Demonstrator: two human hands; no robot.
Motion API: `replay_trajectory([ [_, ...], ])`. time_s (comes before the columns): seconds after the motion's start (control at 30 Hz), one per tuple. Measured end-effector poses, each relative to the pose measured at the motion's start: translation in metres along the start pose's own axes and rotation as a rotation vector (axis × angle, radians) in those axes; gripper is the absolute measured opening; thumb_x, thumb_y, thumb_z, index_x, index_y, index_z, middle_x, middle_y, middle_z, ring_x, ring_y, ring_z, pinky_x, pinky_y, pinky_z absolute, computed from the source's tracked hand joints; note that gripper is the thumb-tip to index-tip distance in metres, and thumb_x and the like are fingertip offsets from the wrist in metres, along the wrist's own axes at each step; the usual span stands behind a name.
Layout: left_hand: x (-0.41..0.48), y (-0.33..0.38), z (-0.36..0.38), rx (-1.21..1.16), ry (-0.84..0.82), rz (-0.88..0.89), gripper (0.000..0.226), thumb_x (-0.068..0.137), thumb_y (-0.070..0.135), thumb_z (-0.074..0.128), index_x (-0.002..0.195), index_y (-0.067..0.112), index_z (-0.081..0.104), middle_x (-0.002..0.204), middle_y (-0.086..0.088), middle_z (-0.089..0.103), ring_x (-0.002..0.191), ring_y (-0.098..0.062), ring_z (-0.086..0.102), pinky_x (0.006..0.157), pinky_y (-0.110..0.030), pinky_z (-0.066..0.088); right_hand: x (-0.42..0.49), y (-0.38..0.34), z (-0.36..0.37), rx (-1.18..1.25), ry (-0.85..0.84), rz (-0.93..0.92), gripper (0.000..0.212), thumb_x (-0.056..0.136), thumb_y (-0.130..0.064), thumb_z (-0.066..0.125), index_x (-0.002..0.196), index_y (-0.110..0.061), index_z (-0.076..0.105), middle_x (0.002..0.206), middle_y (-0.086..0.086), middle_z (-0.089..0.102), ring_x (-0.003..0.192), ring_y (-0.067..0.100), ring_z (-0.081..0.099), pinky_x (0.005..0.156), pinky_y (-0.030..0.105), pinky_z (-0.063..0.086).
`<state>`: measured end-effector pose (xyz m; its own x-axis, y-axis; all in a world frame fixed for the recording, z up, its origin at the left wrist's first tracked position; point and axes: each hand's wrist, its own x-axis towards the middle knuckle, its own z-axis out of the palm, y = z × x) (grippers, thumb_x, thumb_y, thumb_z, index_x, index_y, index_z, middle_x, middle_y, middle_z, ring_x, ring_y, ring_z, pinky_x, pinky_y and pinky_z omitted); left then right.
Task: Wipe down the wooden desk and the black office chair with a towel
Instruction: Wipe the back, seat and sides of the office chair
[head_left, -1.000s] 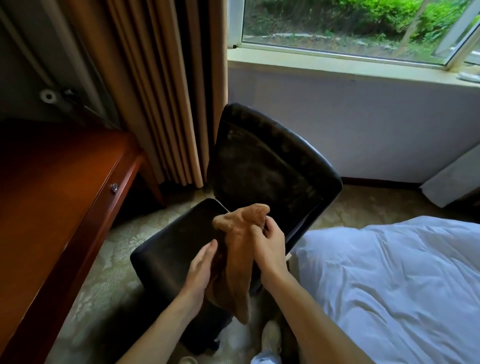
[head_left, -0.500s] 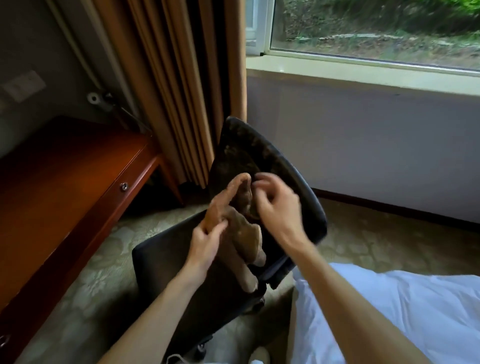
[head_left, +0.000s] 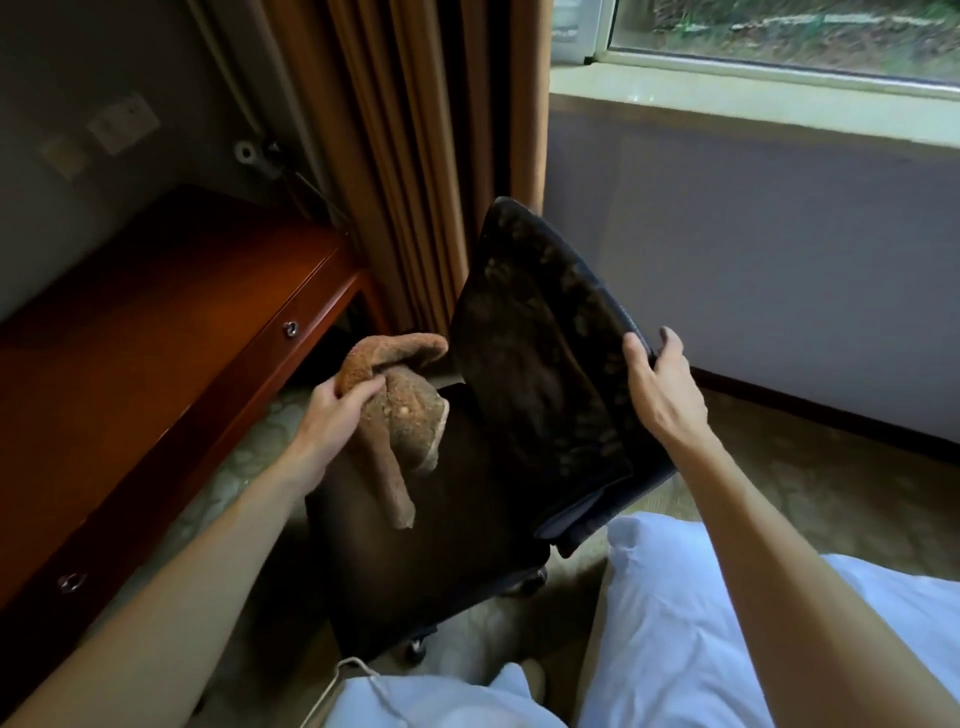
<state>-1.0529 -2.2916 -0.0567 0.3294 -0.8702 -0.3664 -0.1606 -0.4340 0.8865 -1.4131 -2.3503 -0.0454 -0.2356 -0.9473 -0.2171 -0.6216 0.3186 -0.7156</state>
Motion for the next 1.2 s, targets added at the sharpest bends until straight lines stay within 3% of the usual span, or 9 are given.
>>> replay_trajectory([
  [0.13,-0.002,-0.021,-0.028,-0.062,0.031,-0.062,0.053,0.09,0.05,0.071,0.133,0.019,0.065,0.121,-0.006,0.07,0.112,-0.024,0.064,0.087,-0.036,0.052,-0.006,-0.001,0.004,-0.066,-0.001,-0.004,0.082,0.097,-0.075,0.033,0.161,-0.026,0.022,0.162,0.005,0.039,0.142,0.035,0.044,0.112,0.049,0.035],
  [0.3,-0.007,-0.054,-0.06,-0.182,0.032,-0.138,0.087,0.063,0.064,0.082,0.132,0.014,0.059,0.118,-0.006,0.07,0.109,-0.024,0.067,0.081,-0.036,0.054,-0.031,-0.001,0.008,-0.073,0.036,0.085,0.081,0.089,-0.081,0.037,0.153,-0.031,0.035,0.148,0.006,0.055,0.132,0.037,0.053,0.108,0.046,0.038],
  [0.5,-0.016,-0.086,-0.098,-0.195,-0.086,-0.169,0.124,0.041,0.077,0.088,0.139,0.012,0.049,0.122,-0.007,0.066,0.111,-0.025,0.066,0.097,-0.046,0.054,-0.11,0.013,0.024,-0.027,0.172,0.158,0.071,0.089,-0.075,0.045,0.139,-0.025,0.048,0.134,0.007,0.062,0.12,0.036,0.058,0.091,0.042,0.038],
  [0.57,-0.022,-0.093,-0.103,-0.2,-0.134,-0.148,0.112,0.047,0.074,0.088,0.137,0.017,0.054,0.122,-0.006,0.067,0.112,-0.024,0.066,0.098,-0.046,0.054,-0.137,0.017,0.032,-0.041,0.194,0.192,0.073,0.092,-0.07,0.05,0.14,-0.016,0.046,0.135,0.011,0.06,0.119,0.038,0.059,0.091,0.042,0.04],
  [0.7,-0.045,-0.105,-0.108,-0.18,-0.215,-0.073,0.057,0.058,0.067,0.082,0.099,0.029,0.07,0.095,0.008,0.078,0.099,-0.014,0.07,0.088,-0.037,0.053,-0.188,0.02,0.048,-0.03,0.149,0.303,0.073,0.099,-0.063,0.047,0.139,-0.003,0.039,0.135,0.023,0.058,0.12,0.041,0.059,0.09,0.041,0.042],
  [0.83,-0.071,-0.123,-0.114,-0.137,-0.321,-0.036,0.064,0.066,0.066,0.078,0.111,0.022,0.073,0.108,0.002,0.077,0.11,-0.019,0.068,0.101,-0.041,0.05,-0.227,0.024,0.044,-0.145,0.124,0.356,0.078,0.1,-0.07,0.031,0.125,-0.001,0.057,0.13,0.024,0.063,0.12,0.039,0.059,0.095,0.042,0.046],
  [0.9,-0.084,-0.128,-0.117,-0.135,-0.37,-0.014,0.061,0.065,0.066,0.077,0.105,0.021,0.078,0.103,0.002,0.079,0.108,-0.018,0.07,0.097,-0.038,0.05,-0.241,0.023,0.041,-0.173,0.14,0.347,0.083,0.101,-0.07,0.027,0.128,0.001,0.06,0.134,0.024,0.061,0.123,0.038,0.057,0.101,0.043,0.045],
  [1.03,-0.12,-0.136,-0.12,-0.06,-0.497,0.046,0.041,0.066,0.068,0.072,0.095,0.041,0.079,0.094,0.012,0.079,0.09,-0.004,0.072,0.079,-0.028,0.048,-0.265,0.013,0.048,-0.146,0.24,0.269,0.071,0.104,-0.062,0.034,0.132,0.0,0.053,0.135,0.021,0.059,0.115,0.034,0.057,0.087,0.039,0.041],
  [1.2,-0.157,-0.143,-0.121,0.063,-0.568,0.189,0.035,0.073,0.065,0.067,0.086,0.033,0.077,0.087,0.009,0.077,0.087,-0.006,0.072,0.078,-0.026,0.049,-0.287,-0.001,0.076,-0.101,0.343,0.044,0.052,0.104,-0.041,0.051,0.139,-0.002,0.049,0.138,0.02,0.056,0.126,0.037,0.054,0.105,0.045,0.046],
])
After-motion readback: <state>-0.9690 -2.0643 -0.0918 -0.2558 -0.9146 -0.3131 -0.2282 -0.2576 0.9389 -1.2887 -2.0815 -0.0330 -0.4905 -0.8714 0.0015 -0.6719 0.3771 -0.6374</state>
